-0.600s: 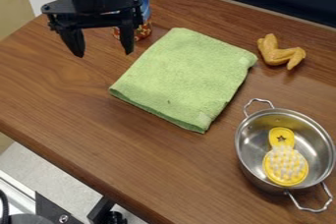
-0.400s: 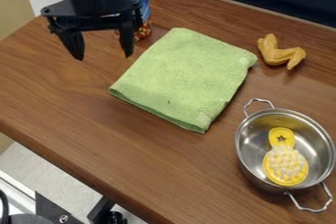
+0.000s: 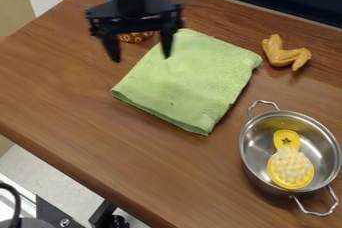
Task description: Move the chicken wing from top of the table to the bottom of the table
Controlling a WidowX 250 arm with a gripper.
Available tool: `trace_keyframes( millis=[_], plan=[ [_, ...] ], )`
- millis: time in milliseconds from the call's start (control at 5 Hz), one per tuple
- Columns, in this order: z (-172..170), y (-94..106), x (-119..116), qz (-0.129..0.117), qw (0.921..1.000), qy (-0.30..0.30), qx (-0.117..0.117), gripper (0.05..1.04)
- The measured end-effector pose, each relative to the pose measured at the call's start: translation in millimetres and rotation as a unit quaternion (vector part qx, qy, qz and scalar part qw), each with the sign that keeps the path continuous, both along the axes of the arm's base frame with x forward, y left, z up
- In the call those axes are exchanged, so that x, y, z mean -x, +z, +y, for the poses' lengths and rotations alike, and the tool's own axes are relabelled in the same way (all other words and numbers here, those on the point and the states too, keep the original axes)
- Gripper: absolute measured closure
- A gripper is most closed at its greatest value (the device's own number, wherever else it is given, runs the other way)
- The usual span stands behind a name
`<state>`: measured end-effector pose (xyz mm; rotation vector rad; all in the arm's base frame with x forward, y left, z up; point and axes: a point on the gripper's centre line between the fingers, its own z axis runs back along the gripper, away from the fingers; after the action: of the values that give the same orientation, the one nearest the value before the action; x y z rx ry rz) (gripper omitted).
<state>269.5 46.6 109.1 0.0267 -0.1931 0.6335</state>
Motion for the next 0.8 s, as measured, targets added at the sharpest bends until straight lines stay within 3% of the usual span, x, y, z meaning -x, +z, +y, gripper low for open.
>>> trace_keyframes(
  millis=[400,800],
  plan=[
    [-29.6,8.8,-42.8,0.005,0.9984,0.053,0.018,0.086],
    [-60.9,4.1,-93.0,-0.015,0.9958,0.086,0.026,0.086]
  ],
)
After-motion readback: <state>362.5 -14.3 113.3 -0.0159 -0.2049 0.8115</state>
